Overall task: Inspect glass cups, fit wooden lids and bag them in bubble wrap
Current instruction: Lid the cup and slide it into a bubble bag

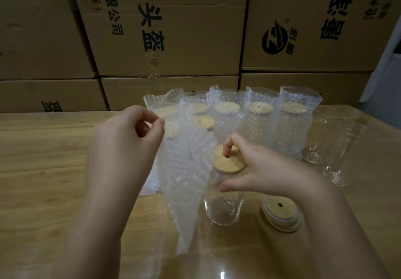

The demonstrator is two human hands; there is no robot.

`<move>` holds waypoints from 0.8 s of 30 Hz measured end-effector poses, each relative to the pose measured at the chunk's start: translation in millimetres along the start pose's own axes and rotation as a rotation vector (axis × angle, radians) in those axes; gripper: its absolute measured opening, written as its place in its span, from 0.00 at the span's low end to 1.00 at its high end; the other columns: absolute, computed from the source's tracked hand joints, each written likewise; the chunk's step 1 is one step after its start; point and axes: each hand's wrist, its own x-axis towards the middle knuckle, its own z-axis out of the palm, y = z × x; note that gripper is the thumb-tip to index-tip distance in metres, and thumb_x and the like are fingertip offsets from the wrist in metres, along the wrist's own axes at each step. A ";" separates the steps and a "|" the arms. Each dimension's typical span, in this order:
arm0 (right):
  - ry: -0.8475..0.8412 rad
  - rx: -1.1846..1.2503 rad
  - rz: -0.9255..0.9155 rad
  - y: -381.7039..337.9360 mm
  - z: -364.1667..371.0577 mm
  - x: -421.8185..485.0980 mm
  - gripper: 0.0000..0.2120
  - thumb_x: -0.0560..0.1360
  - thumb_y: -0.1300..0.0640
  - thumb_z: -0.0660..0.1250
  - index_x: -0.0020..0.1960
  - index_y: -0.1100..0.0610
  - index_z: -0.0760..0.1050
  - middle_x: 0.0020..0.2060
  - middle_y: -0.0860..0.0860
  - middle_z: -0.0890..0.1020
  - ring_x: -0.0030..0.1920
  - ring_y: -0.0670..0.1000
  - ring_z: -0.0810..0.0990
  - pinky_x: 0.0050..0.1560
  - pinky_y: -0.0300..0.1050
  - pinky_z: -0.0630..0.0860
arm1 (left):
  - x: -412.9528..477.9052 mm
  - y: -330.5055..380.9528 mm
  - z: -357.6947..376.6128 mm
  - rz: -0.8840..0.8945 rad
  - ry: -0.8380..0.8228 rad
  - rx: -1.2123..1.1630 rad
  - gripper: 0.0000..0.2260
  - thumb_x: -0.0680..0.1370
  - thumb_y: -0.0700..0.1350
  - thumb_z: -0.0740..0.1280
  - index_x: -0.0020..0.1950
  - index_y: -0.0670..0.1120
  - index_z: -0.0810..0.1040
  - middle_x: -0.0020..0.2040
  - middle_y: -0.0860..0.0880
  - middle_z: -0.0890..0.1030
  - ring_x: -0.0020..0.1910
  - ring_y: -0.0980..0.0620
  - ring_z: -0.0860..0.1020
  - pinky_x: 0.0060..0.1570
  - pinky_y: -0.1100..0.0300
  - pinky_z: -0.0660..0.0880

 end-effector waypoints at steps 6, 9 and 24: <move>-0.018 -0.018 0.023 -1.6 3.7 -1.0 0.25 0.65 0.41 0.76 0.49 0.41 0.60 0.44 0.36 0.69 0.42 0.40 0.71 0.35 0.40 0.66 | -3.3 6.5 7.3 -0.014 -0.075 -0.068 0.07 0.75 0.43 0.67 0.38 0.53 0.78 0.30 0.52 0.78 0.32 0.52 0.78 0.37 0.46 0.78; -0.006 -0.074 -0.019 -1.2 6.7 1.2 0.26 0.65 0.41 0.76 0.49 0.42 0.59 0.45 0.37 0.69 0.41 0.40 0.71 0.34 0.39 0.65 | -4.2 6.0 11.1 -0.023 -0.153 -0.046 0.08 0.75 0.43 0.67 0.39 0.55 0.77 0.31 0.54 0.79 0.31 0.54 0.78 0.35 0.50 0.77; 0.409 0.211 -0.135 12.3 -31.3 -20.4 0.29 0.55 0.31 0.73 0.48 0.40 0.64 0.44 0.40 0.77 0.42 0.41 0.79 0.43 0.47 0.79 | 0.2 -5.5 23.4 -0.015 -0.113 0.040 0.06 0.76 0.43 0.66 0.40 0.53 0.76 0.29 0.53 0.77 0.31 0.53 0.77 0.33 0.53 0.74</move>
